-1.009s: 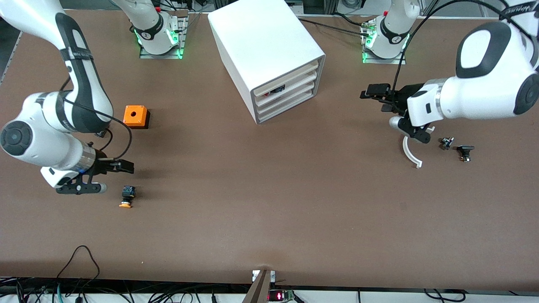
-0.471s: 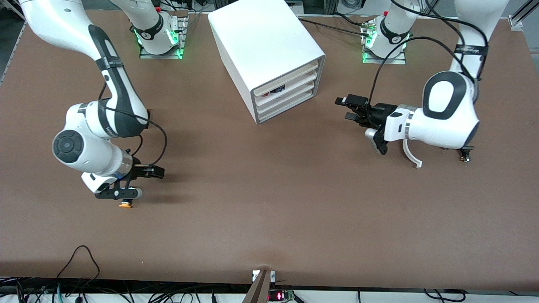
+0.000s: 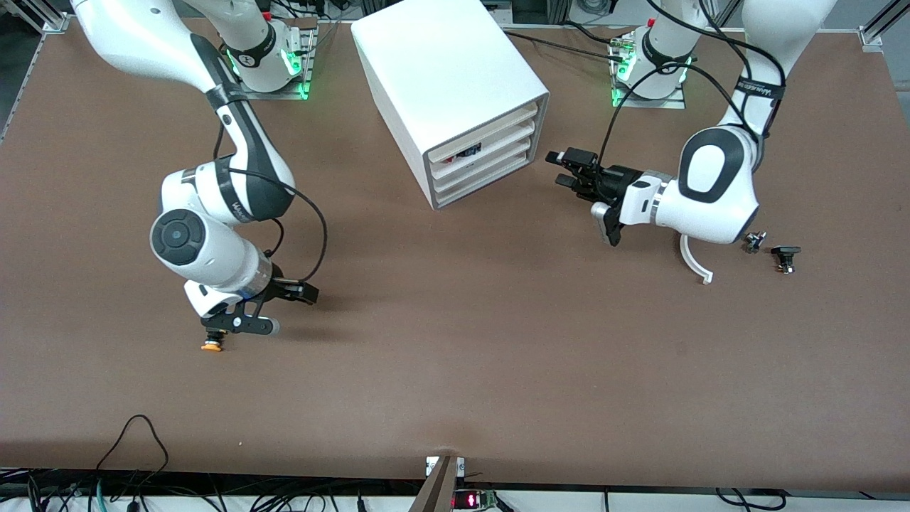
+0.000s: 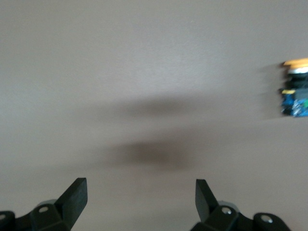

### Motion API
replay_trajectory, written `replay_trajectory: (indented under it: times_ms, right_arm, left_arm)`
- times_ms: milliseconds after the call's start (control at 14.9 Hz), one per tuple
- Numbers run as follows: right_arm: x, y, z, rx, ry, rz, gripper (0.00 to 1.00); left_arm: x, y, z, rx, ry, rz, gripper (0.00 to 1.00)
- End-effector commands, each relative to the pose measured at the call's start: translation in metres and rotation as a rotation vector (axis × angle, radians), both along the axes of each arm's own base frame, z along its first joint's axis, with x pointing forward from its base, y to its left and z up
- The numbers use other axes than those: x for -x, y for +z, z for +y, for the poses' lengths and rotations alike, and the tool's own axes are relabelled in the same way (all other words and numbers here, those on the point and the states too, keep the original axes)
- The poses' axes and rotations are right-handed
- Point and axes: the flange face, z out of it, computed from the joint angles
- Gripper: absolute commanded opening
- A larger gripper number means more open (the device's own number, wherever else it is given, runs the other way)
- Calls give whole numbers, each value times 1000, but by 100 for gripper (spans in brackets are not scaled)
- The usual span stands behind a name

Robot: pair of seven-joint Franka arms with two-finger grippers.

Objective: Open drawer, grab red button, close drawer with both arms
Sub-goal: 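Grasp the drawer front with the left gripper while the right gripper approaches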

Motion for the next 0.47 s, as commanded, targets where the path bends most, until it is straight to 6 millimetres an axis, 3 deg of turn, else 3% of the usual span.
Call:
replay_trajectory:
  times_ms: [0, 202, 404]
  right_arm:
    - [-6, 4, 30, 0, -107, -11, 99]
    - [-1, 6, 68, -14, -184, -22, 99]
    - [3, 11, 107, -27, -275, -25, 99]
  left_arm:
    - [17, -27, -10, 83, 26, -9, 70]
    - [43, -57, -32, 98, 67, -13, 67]
    - [56, -71, -40, 141, 74, -2, 55]
